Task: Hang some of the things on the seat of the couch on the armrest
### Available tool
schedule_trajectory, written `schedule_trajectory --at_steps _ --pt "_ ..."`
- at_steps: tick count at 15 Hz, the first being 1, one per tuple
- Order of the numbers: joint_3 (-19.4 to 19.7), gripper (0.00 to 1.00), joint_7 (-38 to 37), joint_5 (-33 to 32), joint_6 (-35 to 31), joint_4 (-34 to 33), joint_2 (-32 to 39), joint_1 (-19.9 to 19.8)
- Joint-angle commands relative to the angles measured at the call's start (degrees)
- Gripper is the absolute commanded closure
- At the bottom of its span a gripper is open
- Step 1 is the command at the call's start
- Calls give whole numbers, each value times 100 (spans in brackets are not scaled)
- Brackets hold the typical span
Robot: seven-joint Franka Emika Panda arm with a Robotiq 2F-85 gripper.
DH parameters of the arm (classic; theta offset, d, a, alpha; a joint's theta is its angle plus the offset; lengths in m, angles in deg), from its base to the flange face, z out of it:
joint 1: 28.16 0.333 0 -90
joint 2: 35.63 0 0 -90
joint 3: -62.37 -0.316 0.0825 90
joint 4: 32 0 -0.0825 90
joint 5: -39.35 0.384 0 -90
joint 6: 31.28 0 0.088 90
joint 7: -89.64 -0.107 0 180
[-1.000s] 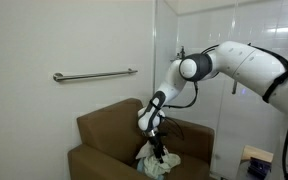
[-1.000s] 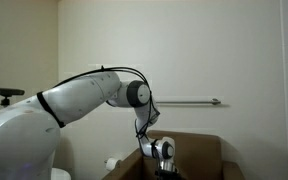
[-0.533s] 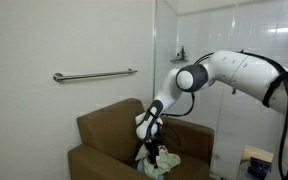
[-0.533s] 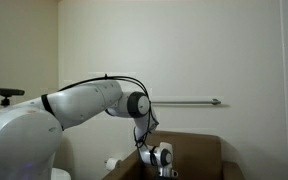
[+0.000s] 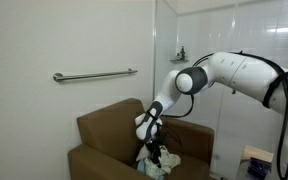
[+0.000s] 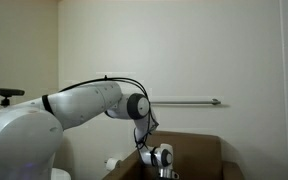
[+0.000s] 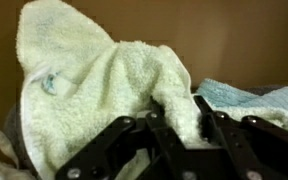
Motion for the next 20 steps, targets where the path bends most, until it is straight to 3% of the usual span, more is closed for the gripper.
schedule_trajectory --at_steps 1,4,8,14,20 --pt "-243 92 -16 133 646 -96 87 -110" --pt "-540 98 260 252 1193 0 90 -224" --pt "-602 96 -61 556 931 536 -232 -278" --pt "-451 96 -502 730 13 2045 -1570 -392" --pt "-298 96 -412 665 655 3009 -3197 -473"
